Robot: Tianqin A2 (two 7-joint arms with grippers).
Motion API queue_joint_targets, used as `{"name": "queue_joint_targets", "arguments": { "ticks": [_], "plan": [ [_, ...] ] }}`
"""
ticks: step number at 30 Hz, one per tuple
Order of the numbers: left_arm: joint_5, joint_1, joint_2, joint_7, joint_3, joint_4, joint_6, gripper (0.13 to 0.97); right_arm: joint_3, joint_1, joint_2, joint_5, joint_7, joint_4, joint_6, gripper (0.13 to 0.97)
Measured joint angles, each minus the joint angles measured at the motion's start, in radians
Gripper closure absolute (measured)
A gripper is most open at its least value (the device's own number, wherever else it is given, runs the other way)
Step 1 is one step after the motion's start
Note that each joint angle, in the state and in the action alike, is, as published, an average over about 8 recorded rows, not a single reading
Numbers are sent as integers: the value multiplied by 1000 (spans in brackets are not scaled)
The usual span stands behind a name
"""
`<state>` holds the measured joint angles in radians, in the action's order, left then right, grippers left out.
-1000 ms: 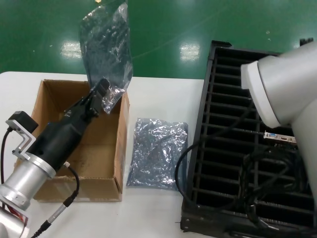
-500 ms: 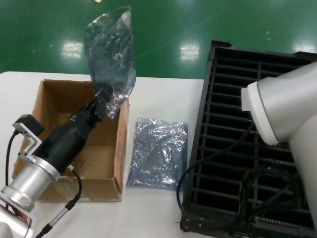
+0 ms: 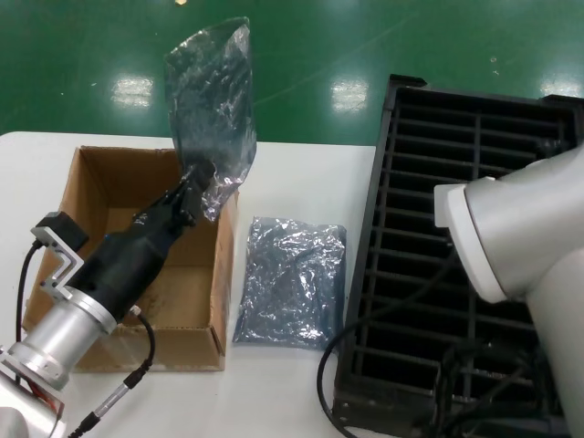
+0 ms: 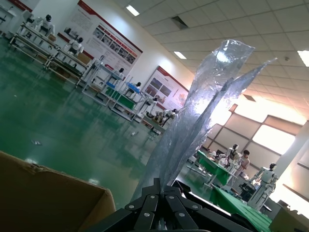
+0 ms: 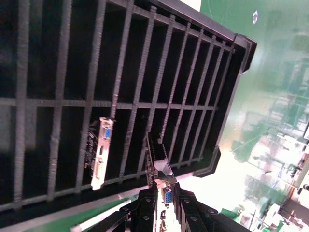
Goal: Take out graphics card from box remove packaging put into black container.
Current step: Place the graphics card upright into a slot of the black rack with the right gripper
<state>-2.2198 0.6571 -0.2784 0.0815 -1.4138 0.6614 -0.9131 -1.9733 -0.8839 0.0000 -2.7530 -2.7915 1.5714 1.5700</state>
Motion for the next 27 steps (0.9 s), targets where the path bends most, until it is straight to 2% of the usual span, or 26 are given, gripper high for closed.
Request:
{"name": "queue_joint_targets", "arguments": {
  "ticks": [14,27],
  "plan": [
    [8,16,5,15,0,-41,-6,958,-15,55,0,0,30,45,0,909],
    [13,24,0,28,6,-74,-10,958,-9,21,0,0,7,-40,0,909]
  ]
}}
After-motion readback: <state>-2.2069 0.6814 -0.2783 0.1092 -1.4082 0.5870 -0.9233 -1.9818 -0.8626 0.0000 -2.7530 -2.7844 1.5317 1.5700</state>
